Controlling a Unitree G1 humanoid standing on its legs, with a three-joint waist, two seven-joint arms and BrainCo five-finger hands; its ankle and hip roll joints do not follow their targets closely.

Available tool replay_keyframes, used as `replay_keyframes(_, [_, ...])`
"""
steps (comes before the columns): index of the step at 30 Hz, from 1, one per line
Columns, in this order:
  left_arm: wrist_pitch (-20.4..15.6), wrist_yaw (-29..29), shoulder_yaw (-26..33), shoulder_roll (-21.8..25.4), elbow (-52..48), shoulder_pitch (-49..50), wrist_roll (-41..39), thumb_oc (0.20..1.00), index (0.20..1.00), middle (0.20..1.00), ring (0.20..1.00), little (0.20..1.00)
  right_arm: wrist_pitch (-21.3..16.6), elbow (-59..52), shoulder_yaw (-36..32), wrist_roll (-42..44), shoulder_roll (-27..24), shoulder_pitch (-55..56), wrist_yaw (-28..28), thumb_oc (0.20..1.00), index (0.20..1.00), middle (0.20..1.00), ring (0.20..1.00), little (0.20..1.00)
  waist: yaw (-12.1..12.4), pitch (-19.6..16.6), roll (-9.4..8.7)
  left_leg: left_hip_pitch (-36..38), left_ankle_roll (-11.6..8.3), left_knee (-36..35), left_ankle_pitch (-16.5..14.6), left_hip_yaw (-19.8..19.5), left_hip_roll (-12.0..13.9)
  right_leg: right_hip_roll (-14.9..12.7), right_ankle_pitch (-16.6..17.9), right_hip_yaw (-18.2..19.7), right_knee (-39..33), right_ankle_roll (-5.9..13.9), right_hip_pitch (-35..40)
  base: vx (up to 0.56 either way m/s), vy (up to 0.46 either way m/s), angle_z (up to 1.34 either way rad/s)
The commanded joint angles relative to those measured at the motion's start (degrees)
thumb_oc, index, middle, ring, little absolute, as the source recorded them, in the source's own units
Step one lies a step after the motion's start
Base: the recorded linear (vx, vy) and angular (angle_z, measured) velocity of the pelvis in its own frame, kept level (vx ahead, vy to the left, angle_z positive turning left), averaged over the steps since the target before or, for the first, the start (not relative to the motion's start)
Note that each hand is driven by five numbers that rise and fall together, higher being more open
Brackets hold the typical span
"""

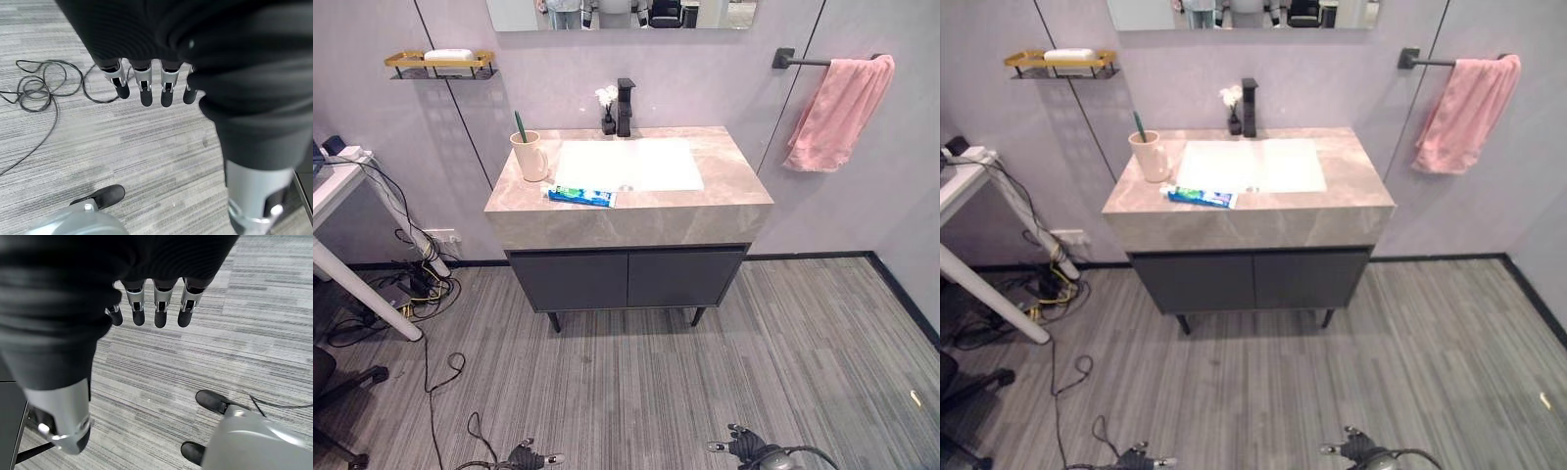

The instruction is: Put brush and paste in cup on sink, flatten towel.

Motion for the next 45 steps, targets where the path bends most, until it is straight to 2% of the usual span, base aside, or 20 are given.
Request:
replay_keyframes(1, [-2.3,2.0,1.5,1.4,0.4,-3.7,-1.4,1.000,1.000,1.000,1.000,1.000,-3.9,-2.7,0.4,5.1,-1.4,-4.1,-2.2,1.000,1.000,1.000,1.000,1.000,-0.3,0.1,-2.07,1.3,-3.05,-1.5,-0.1,-1.4,1.4,-5.2,0.2,-0.2,0.5,7.82,1.4,0.00,0.000,0.00])
replay_keyframes(2, [-3.8,3.9,2.8,1.5,-2.6,-4.1,-4.8,1.000,1.000,1.000,1.000,1.000,-5.4,-6.2,-0.7,7.7,-1.5,-4.2,-3.4,1.000,1.000,1.000,1.000,1.000,-0.3,0.4,-1.91,1.8,-2.90,-1.5,0.1,-1.3,1.6,-5.2,-0.6,0.1,2.3,7.86,0.8,-0.07,0.004,-0.01])
replay_keyframes(3, [-4.8,5.1,3.7,1.5,-4.6,-4.5,-7.8,1.000,1.000,1.000,1.000,1.000,-6.3,-7.9,-1.2,9.1,-1.6,-4.6,-4.1,1.000,1.000,1.000,1.000,1.000,-0.2,1.4,-1.99,0.6,-2.65,1.4,-0.6,-1.3,1.7,-5.2,-1.7,0.2,5.8,7.68,-0.8,-0.07,0.004,-0.01])
replay_keyframes(4, [-4.8,5.2,3.7,1.5,-4.6,-4.5,-7.8,1.000,1.000,1.000,1.000,1.000,-6.3,-7.9,-1.2,9.1,-1.6,-4.6,-4.1,1.000,1.000,1.000,1.000,1.000,-0.2,1.4,-1.99,0.4,-2.65,1.6,-0.7,-1.3,1.7,-5.2,-1.7,0.3,5.9,7.68,-1.0,-0.14,-0.008,-0.04])
replay_keyframes(9, [-7.8,8.0,3.5,2.4,-12.6,-6.6,-11.5,1.000,1.000,1.000,1.000,1.000,-8.0,-15.5,-1.4,10.6,-2.8,-6.7,-5.9,1.000,1.000,1.000,1.000,1.000,-0.1,7.1,-2.56,-9.7,-2.42,20.8,-7.8,-2.9,1.0,-4.9,-8.7,-0.3,23.9,6.92,-9.9,-0.15,-0.019,-0.02])
replay_keyframes(14, [-7.9,7.9,3.2,2.7,-13.7,-6.5,-11.1,1.000,1.000,1.000,1.000,1.000,-8.3,-16.5,-2.8,12.2,-2.7,-5.7,-6.2,1.000,1.000,1.000,1.000,1.000,-0.5,7.4,-2.75,-10.0,-1.53,23.9,-9.9,-3.0,0.7,-5.7,-9.8,-0.5,27.2,7.15,-10.3,0.03,0.019,0.04])
replay_keyframes(24, [-8.4,7.3,1.6,2.5,-15.0,-4.6,-8.7,1.000,1.000,1.000,1.000,1.000,-8.7,-15.3,-3.0,13.0,-1.7,-4.3,-5.9,1.000,1.000,1.000,1.000,1.000,-0.4,7.1,-2.95,-8.4,-0.73,21.8,-9.9,-1.5,0.2,-6.5,-7.6,0.9,23.8,8.19,-9.0,0.03,0.058,-0.01])
replay_keyframes(36, [-8.3,6.3,-0.7,3.6,-16.6,-4.8,-5.6,1.000,1.000,1.000,1.000,1.000,-7.7,-12.4,-1.4,12.6,-0.8,-5.9,-4.9,1.000,1.000,1.000,1.000,1.000,0.8,8.0,-3.18,-7.4,1.18,19.6,-10.0,0.1,-2.4,-8.7,-4.6,2.9,21.1,10.14,-8.6,0.02,0.125,0.00])
replay_keyframes(38, [-8.2,6.4,-0.8,3.7,-16.6,-4.8,-5.2,1.000,1.000,1.000,1.000,1.000,-7.6,-12.4,-1.3,12.6,-0.7,-6.0,-4.8,1.000,1.000,1.000,1.000,1.000,0.9,7.9,-3.31,-6.9,1.50,18.6,-9.7,0.5,-2.8,-9.1,-3.5,3.2,21.2,10.66,-8.7,0.03,0.094,-0.04])
replay_keyframes(39, [-8.0,6.1,-1.1,3.8,-16.3,-4.9,-4.7,1.000,1.000,1.000,1.000,1.000,-7.4,-12.1,-1.6,12.7,-0.5,-5.6,-4.7,1.000,1.000,1.000,1.000,1.000,0.8,7.7,-3.39,-6.1,1.93,17.1,-9.3,0.2,-3.4,-9.7,-1.8,3.5,22.2,11.05,-9.0,0.04,0.091,-0.09])
replay_keyframes(41, [-7.6,5.7,-1.4,4.0,-15.7,-5.6,-4.4,1.000,1.000,1.000,1.000,1.000,-7.3,-12.7,-1.6,12.8,-0.4,-5.2,-4.7,1.000,1.000,1.000,1.000,1.000,0.2,7.8,-3.32,-4.4,2.59,15.0,-8.5,-0.7,-4.1,-10.4,0.6,3.5,25.7,10.78,-9.9,0.05,0.129,-0.10])
replay_keyframes(45, [-7.5,5.7,-1.7,3.8,-15.3,-5.9,-3.9,1.000,1.000,1.000,1.000,1.000,-7.3,-12.4,-2.0,12.8,-0.3,-4.7,-4.8,1.000,1.000,1.000,1.000,1.000,-0.2,7.7,-3.27,-3.1,3.04,13.6,-8.3,-1.4,-4.7,-10.6,2.7,3.3,27.5,10.57,-10.5,0.04,0.056,0.14])
